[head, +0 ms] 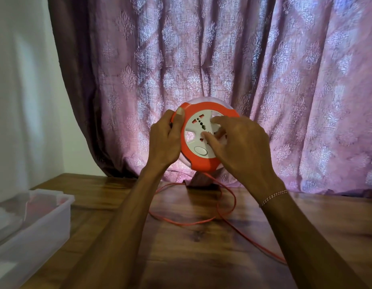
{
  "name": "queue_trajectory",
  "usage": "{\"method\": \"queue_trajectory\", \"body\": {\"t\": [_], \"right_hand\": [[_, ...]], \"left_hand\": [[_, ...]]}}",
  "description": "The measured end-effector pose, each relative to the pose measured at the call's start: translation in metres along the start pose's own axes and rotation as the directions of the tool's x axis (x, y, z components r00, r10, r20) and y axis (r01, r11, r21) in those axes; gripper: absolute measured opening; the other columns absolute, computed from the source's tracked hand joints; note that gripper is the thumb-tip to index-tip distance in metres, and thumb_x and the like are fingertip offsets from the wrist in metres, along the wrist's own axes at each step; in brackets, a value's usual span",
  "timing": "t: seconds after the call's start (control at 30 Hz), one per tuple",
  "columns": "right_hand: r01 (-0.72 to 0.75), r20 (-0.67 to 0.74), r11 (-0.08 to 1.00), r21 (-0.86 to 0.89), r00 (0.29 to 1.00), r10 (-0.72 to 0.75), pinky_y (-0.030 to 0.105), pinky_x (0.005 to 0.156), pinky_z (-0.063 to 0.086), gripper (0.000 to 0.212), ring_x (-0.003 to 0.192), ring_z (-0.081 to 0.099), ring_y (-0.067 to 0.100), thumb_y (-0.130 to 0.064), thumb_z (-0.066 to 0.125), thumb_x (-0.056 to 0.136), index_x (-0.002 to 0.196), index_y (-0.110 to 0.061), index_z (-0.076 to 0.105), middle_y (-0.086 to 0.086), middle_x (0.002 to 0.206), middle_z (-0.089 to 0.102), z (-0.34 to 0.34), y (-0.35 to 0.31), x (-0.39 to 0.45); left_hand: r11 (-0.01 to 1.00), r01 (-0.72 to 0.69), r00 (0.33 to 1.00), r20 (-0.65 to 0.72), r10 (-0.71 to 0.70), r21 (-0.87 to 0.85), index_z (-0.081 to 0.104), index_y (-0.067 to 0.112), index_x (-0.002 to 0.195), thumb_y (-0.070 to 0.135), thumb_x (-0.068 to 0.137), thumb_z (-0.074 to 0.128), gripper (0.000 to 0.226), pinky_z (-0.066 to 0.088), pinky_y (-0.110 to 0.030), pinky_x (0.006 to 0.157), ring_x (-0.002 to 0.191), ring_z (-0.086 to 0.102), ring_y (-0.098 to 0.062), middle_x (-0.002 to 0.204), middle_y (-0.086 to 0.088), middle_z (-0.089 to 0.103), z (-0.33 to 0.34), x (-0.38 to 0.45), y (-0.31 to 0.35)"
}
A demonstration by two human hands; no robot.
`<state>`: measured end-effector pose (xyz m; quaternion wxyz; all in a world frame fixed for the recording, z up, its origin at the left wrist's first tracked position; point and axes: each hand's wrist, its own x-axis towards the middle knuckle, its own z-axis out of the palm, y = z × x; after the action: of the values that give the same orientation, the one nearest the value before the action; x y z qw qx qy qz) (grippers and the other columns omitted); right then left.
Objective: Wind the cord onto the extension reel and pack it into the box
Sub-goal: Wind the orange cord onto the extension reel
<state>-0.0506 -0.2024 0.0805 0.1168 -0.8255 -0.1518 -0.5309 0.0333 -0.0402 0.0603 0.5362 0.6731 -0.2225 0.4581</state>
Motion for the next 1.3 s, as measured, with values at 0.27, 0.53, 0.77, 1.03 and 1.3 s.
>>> {"method": "queue_trajectory", "body": {"t": [0.27,0.53,0.77,1.03,1.3], "right_hand": [[0.205,0.358,0.975,-0.080,0.919,-0.164,0.045,0.094,0.045,0.061,0.133,0.032,0.031,-0.018,0.071,0.080,0.132,-0.045,0.054,0.011,0.143,0.040,0.002,0.007,-0.001],[0.116,0.157,0.991,-0.074,0.982,-0.103,0.041,0.072,0.053,0.057,0.109,0.058,0.028,-0.027,0.067,0.075,0.125,-0.051,0.057,0.006,0.116,0.056,0.009,0.003,-0.008],[-0.077,0.008,0.997,-0.004,0.997,0.077,0.043,0.081,0.056,0.051,0.096,0.067,0.037,-0.059,0.052,0.089,0.129,-0.028,0.063,0.007,0.099,0.076,0.006,0.003,-0.003],[0.125,0.134,0.988,0.090,0.982,-0.136,0.044,0.088,0.049,0.034,0.116,0.048,0.030,-0.011,0.066,0.084,0.114,-0.026,0.070,0.008,0.120,0.061,-0.004,0.013,0.004],[0.185,0.295,0.980,-0.079,0.943,-0.154,0.046,0.087,0.050,0.059,0.130,0.036,0.032,-0.014,0.070,0.080,0.129,-0.045,0.058,0.011,0.135,0.045,0.002,0.002,-0.002]], "left_hand": [[1.000,-0.001,1.000,-0.005,0.001,-0.006,0.047,0.015,0.074,0.057,0.102,0.041,0.050,0.044,-0.035,0.057,0.056,0.048,-0.004,0.061,0.007,0.054,0.000,0.000,0.000],[0.998,-0.044,0.999,-0.016,0.045,0.046,0.043,0.023,0.068,0.060,0.101,0.041,0.050,0.046,-0.048,0.058,0.055,0.046,-0.016,0.057,0.004,0.051,0.003,-0.001,0.000],[0.999,-0.026,0.999,-0.031,0.027,0.028,0.042,0.026,0.068,0.060,0.100,0.042,0.047,0.041,-0.036,0.054,0.054,0.044,-0.006,0.056,0.010,0.053,0.001,0.002,-0.003],[1.000,-0.020,1.000,-0.015,0.020,0.009,0.046,0.019,0.072,0.060,0.100,0.040,0.050,0.042,-0.030,0.055,0.056,0.046,-0.004,0.059,0.011,0.053,0.000,0.003,-0.006],[0.999,-0.041,0.999,-0.003,0.041,0.003,0.051,0.007,0.078,0.060,0.100,0.040,0.059,0.051,-0.046,0.060,0.062,0.057,-0.025,0.066,-0.007,0.060,-0.001,0.001,-0.001]]}}
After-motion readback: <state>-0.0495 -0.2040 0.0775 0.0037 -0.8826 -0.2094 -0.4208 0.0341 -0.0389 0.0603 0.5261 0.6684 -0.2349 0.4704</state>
